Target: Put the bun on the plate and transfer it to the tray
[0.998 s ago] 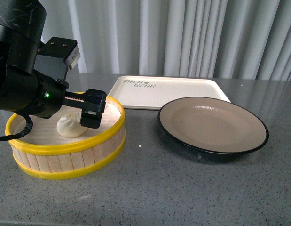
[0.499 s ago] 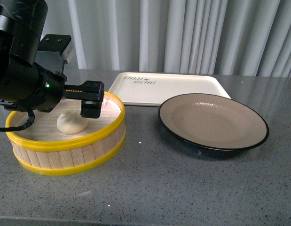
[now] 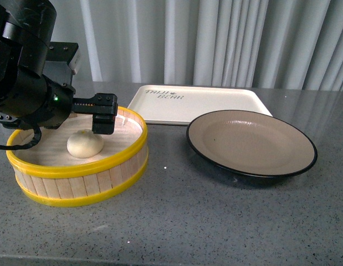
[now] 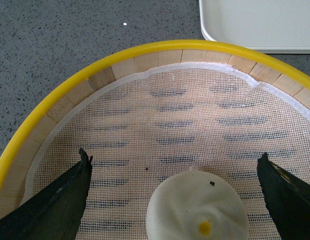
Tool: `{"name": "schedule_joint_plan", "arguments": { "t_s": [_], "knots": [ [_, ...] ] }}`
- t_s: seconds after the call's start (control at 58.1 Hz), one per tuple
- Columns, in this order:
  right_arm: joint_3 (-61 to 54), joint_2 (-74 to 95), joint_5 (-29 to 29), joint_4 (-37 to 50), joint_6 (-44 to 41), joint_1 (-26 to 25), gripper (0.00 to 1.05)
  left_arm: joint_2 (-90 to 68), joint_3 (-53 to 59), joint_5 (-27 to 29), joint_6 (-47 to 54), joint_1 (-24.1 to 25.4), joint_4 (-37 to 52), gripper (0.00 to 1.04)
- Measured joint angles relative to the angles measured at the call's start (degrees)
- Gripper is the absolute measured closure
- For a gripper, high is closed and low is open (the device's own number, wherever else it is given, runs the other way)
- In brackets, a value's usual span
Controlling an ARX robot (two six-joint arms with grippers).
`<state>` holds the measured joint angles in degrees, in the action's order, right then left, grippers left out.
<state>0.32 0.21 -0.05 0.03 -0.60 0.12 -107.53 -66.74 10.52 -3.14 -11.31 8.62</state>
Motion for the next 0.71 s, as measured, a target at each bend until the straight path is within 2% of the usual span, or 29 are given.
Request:
{"name": "schedule_joint_plan", "arguments": {
  "t_s": [0.706],
  "knots": [
    [0.0, 0.0, 0.0, 0.0, 0.0, 0.0, 0.08, -1.5, 0.1, -1.0, -1.9, 0.8, -1.2, 0.07]
  ]
}}
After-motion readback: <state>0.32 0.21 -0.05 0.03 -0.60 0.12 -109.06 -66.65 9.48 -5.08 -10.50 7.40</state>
